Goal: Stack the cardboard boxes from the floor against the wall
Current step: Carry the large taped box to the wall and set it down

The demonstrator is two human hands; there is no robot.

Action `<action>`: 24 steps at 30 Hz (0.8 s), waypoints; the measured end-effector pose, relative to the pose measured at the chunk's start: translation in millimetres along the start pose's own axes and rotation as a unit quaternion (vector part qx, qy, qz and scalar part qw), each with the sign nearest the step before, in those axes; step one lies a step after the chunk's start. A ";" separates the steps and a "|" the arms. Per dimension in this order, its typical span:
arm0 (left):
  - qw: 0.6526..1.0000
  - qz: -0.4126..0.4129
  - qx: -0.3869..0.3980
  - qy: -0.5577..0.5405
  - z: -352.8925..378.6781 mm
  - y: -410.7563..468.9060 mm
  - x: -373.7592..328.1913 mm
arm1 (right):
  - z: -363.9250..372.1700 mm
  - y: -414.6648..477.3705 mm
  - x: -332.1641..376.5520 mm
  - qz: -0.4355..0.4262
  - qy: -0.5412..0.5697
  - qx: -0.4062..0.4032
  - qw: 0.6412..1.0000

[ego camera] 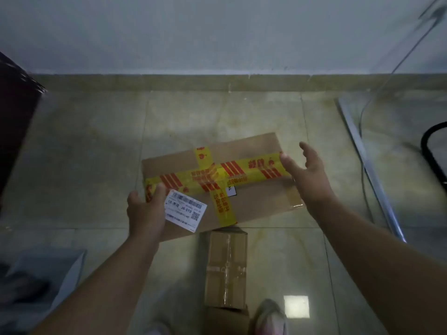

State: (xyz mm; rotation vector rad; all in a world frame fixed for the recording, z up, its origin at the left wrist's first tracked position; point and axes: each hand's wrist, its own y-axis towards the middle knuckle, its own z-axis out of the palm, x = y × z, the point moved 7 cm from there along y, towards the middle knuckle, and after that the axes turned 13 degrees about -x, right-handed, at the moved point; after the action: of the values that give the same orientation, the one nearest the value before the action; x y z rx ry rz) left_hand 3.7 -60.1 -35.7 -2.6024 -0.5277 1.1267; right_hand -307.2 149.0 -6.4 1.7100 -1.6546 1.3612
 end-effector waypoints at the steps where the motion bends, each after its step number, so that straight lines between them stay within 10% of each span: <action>1: 1.000 -0.007 0.013 0.014 5.5 -1.4 3.4 | 1.5 4.3 -8.3 -0.009 -0.034 -0.007 0.999; 6: 0.997 0.000 0.031 0.067 27.4 8.7 17.5 | 26.9 10.8 -59.8 0.034 -0.207 0.046 0.977; 24: 0.981 0.183 0.054 0.046 139.2 154.4 -156.4 | 103.3 151.9 13.4 0.005 -0.132 -0.029 0.991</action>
State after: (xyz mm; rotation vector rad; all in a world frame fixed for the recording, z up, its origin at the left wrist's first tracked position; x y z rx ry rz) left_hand -163.6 -253.2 -84.6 -2.7065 0.0369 1.0915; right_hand -411.6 23.8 -92.0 1.9166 -1.8242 1.1175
